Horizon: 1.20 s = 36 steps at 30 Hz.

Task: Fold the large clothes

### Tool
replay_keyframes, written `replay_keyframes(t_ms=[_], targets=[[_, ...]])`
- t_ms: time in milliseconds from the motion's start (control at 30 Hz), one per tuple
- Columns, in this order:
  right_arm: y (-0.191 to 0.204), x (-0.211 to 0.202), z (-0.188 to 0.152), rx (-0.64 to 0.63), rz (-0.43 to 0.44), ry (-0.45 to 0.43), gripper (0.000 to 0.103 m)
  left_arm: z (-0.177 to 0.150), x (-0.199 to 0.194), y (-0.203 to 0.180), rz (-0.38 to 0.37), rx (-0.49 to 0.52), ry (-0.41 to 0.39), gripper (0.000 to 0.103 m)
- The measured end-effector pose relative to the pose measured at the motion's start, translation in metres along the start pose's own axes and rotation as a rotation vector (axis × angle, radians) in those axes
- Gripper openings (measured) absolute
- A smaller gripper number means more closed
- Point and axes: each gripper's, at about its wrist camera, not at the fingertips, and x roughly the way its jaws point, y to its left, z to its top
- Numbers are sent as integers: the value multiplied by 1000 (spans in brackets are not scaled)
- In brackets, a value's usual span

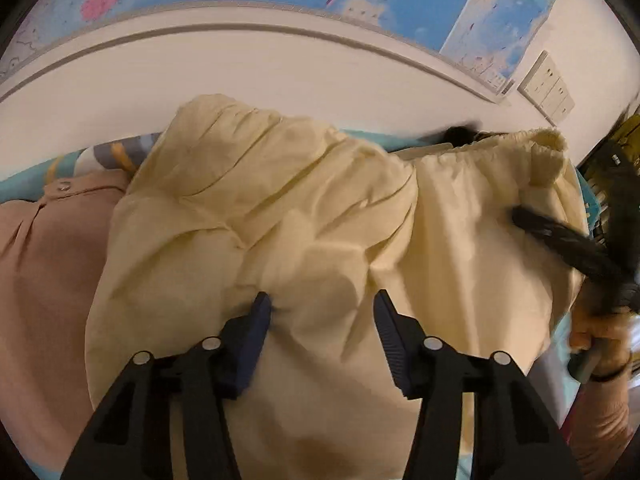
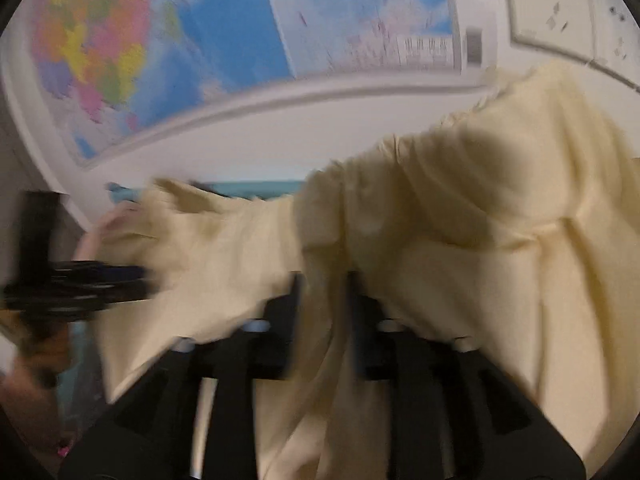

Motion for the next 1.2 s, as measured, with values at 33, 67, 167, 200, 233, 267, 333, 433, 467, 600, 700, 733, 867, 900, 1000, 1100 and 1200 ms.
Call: replay_keyframes(t_ms=[33, 67, 167, 200, 233, 267, 333, 433, 467, 600, 700, 733, 867, 900, 1000, 1100, 1200], targets=[[-1, -26, -5, -9, 17, -58, 60, -2, -9, 3, -24, -5, -25, 52], [-3, -46, -10, -20, 20, -105, 64, -6, -21, 6, -48, -3, -62, 57], [-28, -106, -35, 25, 0, -223, 86, -25, -66, 16, -13, 11, -223, 79], [-41, -118, -46, 62, -4, -244, 88, -35, -81, 23, 25, 12, -272, 82], [-56, -128, -58, 96, -13, -254, 88, -39, -86, 31, 50, 6, -291, 83], [-73, -132, -73, 139, -26, -240, 89, -45, -90, 39, 84, -13, -305, 86], [-98, -128, -96, 211, -28, -185, 90, -58, -91, 59, 124, -59, -315, 89], [-115, -102, -121, 263, -43, -111, 90, -71, -75, 71, 130, -96, -268, 89], [-117, -91, -124, 270, -40, -103, 89, -73, -71, 67, 114, -87, -258, 90], [-122, -65, -128, 281, 83, -96, 71, -81, -41, 46, 83, -14, -208, 89], [-121, -69, -128, 287, 130, -112, 20, -85, -37, 22, 142, 45, -227, 51], [-122, -79, -128, 300, 170, -134, 13, -87, -43, 19, 160, 45, -227, 43], [-105, -137, -125, 252, 268, -224, 9, -93, -79, 20, -23, -34, -231, 25], [-102, -151, -127, 240, 274, -242, 9, -99, -90, 20, -71, -42, -221, 24], [-104, -204, -149, 247, 298, -293, 8, -120, -103, 15, -118, -49, -170, 24], [-128, -222, -188, 334, 239, -264, 8, -157, -95, 29, -167, -106, -103, 24], [-158, -202, -235, 492, 162, -144, 8, -187, -68, 50, -228, -228, -41, 31]])
